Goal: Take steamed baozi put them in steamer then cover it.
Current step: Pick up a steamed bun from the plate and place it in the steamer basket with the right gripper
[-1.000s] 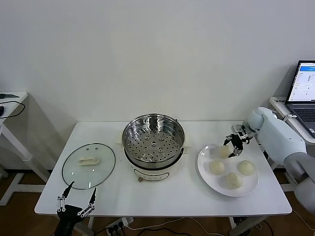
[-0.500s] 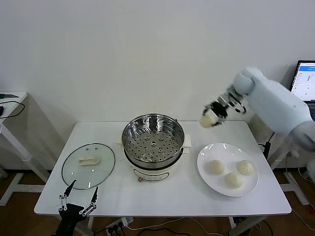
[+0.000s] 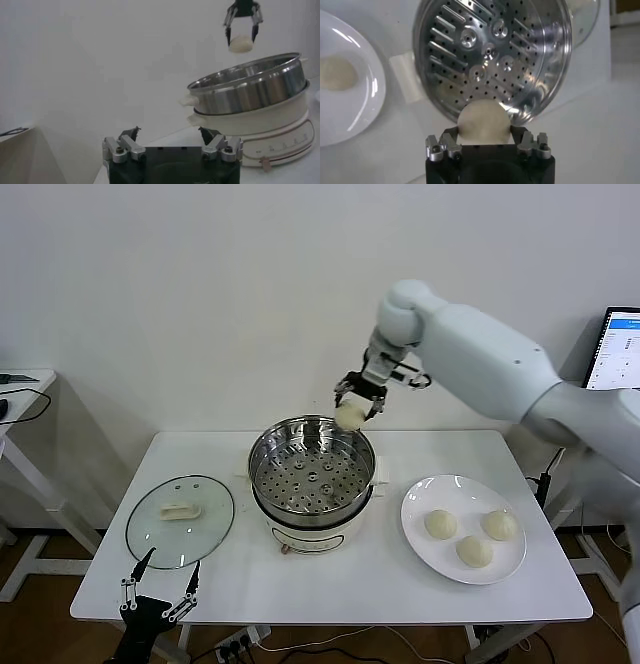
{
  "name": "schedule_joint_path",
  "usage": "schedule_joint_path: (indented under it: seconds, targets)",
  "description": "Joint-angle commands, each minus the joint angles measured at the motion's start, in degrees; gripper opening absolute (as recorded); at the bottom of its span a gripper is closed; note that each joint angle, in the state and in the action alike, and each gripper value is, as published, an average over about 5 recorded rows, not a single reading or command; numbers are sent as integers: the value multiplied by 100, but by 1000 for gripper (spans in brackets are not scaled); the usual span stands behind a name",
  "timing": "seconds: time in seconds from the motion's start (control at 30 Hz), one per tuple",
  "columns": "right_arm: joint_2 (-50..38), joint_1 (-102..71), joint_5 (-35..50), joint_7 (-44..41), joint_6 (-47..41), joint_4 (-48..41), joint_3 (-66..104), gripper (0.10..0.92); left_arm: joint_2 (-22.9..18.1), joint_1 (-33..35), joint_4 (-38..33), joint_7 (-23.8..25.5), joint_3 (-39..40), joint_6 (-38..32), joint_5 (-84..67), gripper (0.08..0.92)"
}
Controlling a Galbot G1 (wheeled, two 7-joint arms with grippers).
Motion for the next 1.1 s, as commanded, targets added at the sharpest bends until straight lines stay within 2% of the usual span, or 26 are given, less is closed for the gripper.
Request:
schedule_joint_path:
  seconds: [0.03, 0.3, 0.8, 0.97, 1.1]
  targets:
    - [913, -355, -810, 157, 248, -729, -36, 704, 2, -12, 2, -7, 5, 3, -21, 823]
    - [1363, -615, -1331, 297, 463, -1428, 289, 704, 15, 9, 16, -15, -28, -35, -35, 823]
    - [1708, -860, -1646, 443, 449, -1805, 376, 726, -18, -1, 55, -71, -18, -83, -36, 823]
    - [1643, -840, -1629, 440, 430, -1683, 448, 786, -21, -1, 44, -85, -33, -89, -38, 823]
    - [1196, -610, -1241, 138, 336, -986, 413, 819, -12, -7, 37, -88, -37, -81, -38, 823]
